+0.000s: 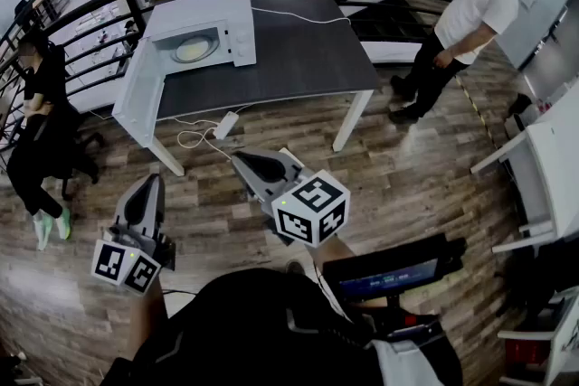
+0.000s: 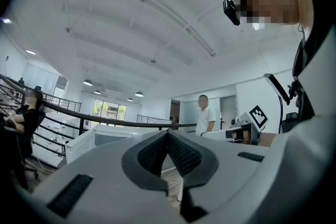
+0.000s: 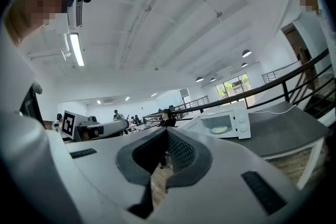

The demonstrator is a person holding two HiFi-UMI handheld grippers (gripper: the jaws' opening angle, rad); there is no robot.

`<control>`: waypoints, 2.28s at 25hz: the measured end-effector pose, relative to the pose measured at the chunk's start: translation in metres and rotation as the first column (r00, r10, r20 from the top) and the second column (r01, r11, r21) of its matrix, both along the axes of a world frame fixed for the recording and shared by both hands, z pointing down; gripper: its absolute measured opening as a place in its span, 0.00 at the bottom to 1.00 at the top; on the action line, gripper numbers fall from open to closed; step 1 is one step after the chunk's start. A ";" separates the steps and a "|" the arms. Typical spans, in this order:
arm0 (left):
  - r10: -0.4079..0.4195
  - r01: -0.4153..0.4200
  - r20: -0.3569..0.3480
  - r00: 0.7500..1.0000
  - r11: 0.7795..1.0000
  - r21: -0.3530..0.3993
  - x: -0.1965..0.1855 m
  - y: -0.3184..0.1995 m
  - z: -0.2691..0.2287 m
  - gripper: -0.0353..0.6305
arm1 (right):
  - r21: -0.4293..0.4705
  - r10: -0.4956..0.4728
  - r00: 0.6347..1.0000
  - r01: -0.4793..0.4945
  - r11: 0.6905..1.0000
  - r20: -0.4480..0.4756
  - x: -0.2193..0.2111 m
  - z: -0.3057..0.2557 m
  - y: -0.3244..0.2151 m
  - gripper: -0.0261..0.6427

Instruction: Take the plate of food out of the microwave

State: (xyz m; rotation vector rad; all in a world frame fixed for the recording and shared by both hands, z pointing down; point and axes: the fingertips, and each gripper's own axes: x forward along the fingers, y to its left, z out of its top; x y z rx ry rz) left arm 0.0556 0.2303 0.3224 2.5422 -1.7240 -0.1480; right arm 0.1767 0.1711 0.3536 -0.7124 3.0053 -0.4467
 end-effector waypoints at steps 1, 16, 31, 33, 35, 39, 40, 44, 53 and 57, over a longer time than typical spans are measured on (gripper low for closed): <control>-0.001 0.001 0.000 1.000 1.000 -0.001 0.000 0.000 0.000 0.06 | 0.001 -0.002 1.000 0.002 1.000 -0.001 -0.001 0.000 0.000 0.04; 0.006 -0.006 -0.008 1.000 1.000 -0.007 0.001 -0.001 0.000 0.06 | -0.032 0.009 0.999 -0.008 0.999 0.031 0.000 -0.001 -0.002 0.04; 0.016 -0.016 -0.016 1.000 1.000 -0.010 -0.017 -0.003 0.006 0.06 | -0.038 0.020 0.999 -0.018 0.999 0.028 -0.020 0.005 -0.004 0.04; 0.018 -0.018 -0.016 1.000 1.000 -0.009 -0.019 -0.002 0.006 0.06 | -0.037 0.020 0.999 -0.019 0.999 0.029 -0.022 0.005 -0.003 0.04; 0.019 -0.020 -0.016 1.000 1.000 -0.009 -0.021 0.000 0.006 0.06 | -0.036 0.022 0.999 -0.021 0.999 0.032 -0.024 0.004 -0.002 0.04; 0.019 -0.019 -0.016 1.000 1.000 -0.006 -0.024 0.005 0.003 0.06 | -0.034 0.027 0.999 -0.026 0.999 0.032 -0.026 0.002 0.003 0.04; 0.020 -0.020 -0.016 1.000 1.000 -0.005 -0.025 0.006 0.003 0.06 | -0.034 0.029 0.999 -0.027 0.999 0.032 -0.027 0.002 0.004 0.04; 0.022 -0.022 -0.018 1.000 1.000 -0.004 -0.032 0.011 0.003 0.06 | -0.034 0.033 0.999 -0.032 0.999 0.026 -0.033 0.003 0.008 0.04; 0.041 -0.041 -0.021 0.999 0.999 0.000 -0.047 0.025 0.001 0.06 | -0.026 0.058 0.998 -0.057 0.998 0.023 -0.045 -0.001 0.023 0.04; 0.061 -0.061 -0.021 0.998 0.998 0.003 -0.057 0.033 0.003 0.06 | -0.024 0.078 0.997 -0.077 0.997 0.017 -0.054 0.000 0.032 0.04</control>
